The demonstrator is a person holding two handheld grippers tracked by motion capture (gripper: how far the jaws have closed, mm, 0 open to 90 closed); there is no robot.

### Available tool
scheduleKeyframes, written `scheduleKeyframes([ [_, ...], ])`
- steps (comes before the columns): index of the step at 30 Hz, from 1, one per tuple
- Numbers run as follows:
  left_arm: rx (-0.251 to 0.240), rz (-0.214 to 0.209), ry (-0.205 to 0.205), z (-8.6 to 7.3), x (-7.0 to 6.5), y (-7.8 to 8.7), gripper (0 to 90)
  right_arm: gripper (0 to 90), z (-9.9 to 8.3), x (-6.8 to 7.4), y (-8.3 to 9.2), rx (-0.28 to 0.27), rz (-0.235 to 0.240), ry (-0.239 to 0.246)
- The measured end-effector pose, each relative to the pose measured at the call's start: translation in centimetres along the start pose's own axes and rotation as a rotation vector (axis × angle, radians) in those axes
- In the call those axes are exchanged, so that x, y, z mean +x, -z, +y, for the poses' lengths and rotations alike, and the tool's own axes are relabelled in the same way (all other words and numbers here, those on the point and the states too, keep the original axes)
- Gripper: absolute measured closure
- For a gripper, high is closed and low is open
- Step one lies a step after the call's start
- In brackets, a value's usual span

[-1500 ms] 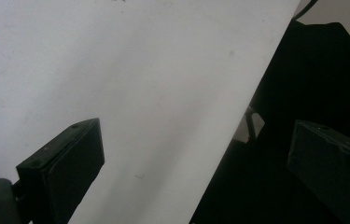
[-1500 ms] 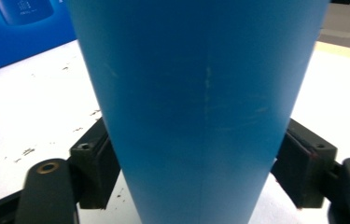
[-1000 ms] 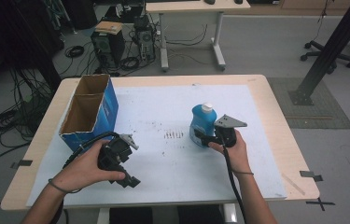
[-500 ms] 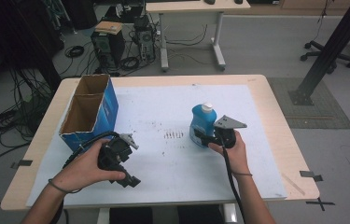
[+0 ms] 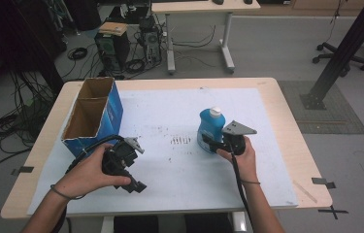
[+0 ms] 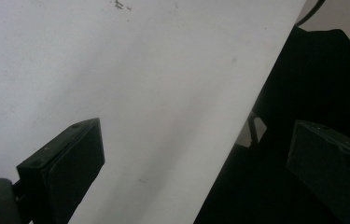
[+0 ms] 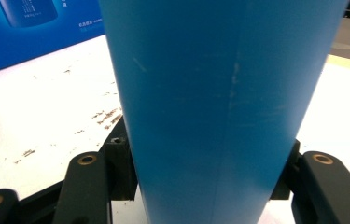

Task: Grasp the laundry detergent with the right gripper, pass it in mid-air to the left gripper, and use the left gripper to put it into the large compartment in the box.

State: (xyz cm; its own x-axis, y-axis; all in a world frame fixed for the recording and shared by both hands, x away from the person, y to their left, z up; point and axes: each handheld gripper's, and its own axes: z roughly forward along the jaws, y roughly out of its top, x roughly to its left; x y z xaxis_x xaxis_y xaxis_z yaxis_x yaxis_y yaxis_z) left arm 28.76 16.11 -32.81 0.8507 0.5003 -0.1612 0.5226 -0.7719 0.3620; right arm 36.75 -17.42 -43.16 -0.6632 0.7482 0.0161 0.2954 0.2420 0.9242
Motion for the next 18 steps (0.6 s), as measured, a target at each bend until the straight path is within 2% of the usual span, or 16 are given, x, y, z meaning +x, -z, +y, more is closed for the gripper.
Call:
scheduleKeyframes([
  [7, -0.019, 0.006, -0.021, 0.9, -0.1, 1.0, 4.2, 44.3, 0.6, -0.2, 0.6, -0.016, 0.025, -0.003],
  [8, -0.027, 0.01, -0.027, 1.3, -0.2, 1.5, 4.2, 44.3, 1.0, -0.2, 0.8, -0.024, 0.028, -0.002],
  [10, -0.027, 0.01, -0.027, 1.3, -0.2, 1.5, 4.2, 44.3, 1.6, -0.4, 1.3, -0.03, 0.041, -0.003],
  [11, -0.037, 0.011, -0.042, 1.7, -0.2, 2.2, 4.2, 44.3, 1.6, -0.4, 1.3, -0.03, 0.041, -0.003],
  [14, -0.037, 0.011, -0.042, 1.7, -0.2, 2.2, 4.1, 44.3, 2.5, -0.6, 2.0, -0.03, 0.063, -0.008],
  [17, -0.063, 0.012, -0.047, 2.4, -0.2, 3.6, 4.1, 44.2, 3.3, -0.6, 2.7, -0.035, 0.081, -0.008],
  [18, -0.063, 0.012, -0.047, 2.4, -0.2, 3.6, 4.0, 44.2, 3.3, -0.6, 2.7, -0.035, 0.081, -0.008],
])
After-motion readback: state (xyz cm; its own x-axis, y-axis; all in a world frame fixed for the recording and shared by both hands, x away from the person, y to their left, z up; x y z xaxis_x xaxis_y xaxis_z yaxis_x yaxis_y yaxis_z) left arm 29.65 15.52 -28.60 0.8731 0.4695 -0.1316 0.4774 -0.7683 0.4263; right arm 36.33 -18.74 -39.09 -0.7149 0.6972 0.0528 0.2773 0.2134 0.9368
